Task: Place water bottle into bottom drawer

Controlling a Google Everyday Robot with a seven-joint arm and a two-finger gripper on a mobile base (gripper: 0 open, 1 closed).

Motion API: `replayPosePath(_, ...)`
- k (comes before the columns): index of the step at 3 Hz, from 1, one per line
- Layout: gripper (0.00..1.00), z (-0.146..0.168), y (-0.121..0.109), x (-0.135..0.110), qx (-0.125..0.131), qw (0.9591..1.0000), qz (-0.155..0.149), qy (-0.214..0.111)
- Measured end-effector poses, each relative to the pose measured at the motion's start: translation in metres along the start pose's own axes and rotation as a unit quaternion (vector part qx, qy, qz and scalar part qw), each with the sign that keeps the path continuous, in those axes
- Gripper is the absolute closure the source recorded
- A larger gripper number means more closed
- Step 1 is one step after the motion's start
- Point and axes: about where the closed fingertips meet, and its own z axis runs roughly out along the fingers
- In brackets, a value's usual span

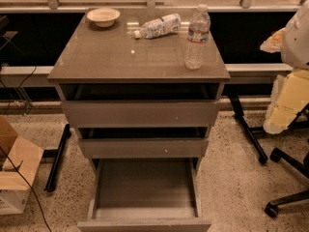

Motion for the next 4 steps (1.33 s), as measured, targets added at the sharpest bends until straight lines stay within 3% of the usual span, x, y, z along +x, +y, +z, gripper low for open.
replayPosePath(1,0.0,0.0,-0.001,-0.001,0.002,1.0,0.0,-0.001)
replayPosePath(2,0.0,0.011,-0.019,-0.027,0.005,0.9995,-0.006,-0.031)
replayPosePath(4,0.0,0.04,-0.08,-0.07,-0.01,0.995,0.003,-0.099)
